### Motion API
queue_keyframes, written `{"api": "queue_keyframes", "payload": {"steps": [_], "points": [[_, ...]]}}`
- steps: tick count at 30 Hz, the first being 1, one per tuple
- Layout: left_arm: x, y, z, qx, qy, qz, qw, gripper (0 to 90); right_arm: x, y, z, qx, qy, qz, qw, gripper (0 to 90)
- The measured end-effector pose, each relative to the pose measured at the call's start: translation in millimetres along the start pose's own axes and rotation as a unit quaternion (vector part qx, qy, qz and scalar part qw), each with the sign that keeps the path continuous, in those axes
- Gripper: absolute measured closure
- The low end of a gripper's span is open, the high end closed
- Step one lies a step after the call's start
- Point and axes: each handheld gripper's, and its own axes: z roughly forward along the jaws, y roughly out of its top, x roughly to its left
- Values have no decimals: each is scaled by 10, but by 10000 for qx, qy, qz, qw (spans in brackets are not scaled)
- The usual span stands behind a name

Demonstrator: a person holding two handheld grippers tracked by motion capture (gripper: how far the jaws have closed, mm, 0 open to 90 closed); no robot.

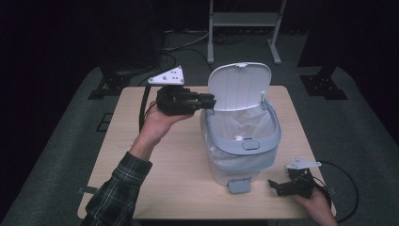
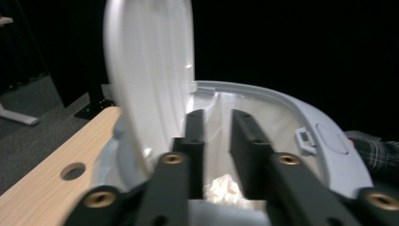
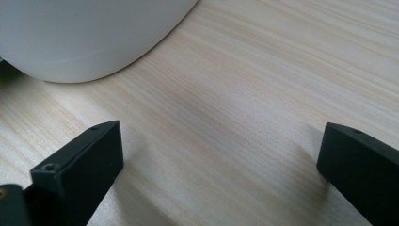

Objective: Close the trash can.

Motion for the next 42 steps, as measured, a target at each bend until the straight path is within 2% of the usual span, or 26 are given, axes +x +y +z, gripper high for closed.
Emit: {"api": "queue_keyframes", "payload": {"steps": [2, 5, 9, 16, 21, 27, 32, 36, 39, 42], "points": [[50, -10, -23, 48, 68, -35, 10000, 898, 0, 0, 0, -1, 0, 0, 10000, 0], [135, -25, -41, 109, 170, -39, 9998, 900, 0, 0, 0, -2, 1, -1, 10000, 0], [264, -36, -55, 41, 333, -76, 9994, 900, 0, 0, 0, -1, 4, -2, 10000, 0], [445, 54, -7, -63, 447, -118, 9989, 900, 1, 0, 0, -3, 5, 5, 10000, 0], [517, 123, 71, -138, 426, -108, 9989, 900, 0, -1, -1, -4, 11, -1, 10000, 0], [546, 172, 188, -271, 258, -139, 9992, 900, -2, -2, -1, -6, 17, -16, 10000, 0], [509, 202, 253, -323, 107, -101, 9994, 900, -1, -2, -2, -2, 21, -10, 10000, 0], [461, 214, 263, -404, -200, -57, 9990, 900, -1, -2, -3, -2, 22, -10, 10000, 0], [390, 240, 275, -373, -344, 40, 9987, 900, -1, -2, -3, -2, 21, -9, 10000, 0], [290, 259, 299, -297, -573, 78, 9979, 900, -1, -3, -2, -2, 22, -10, 10000, 0]]}}
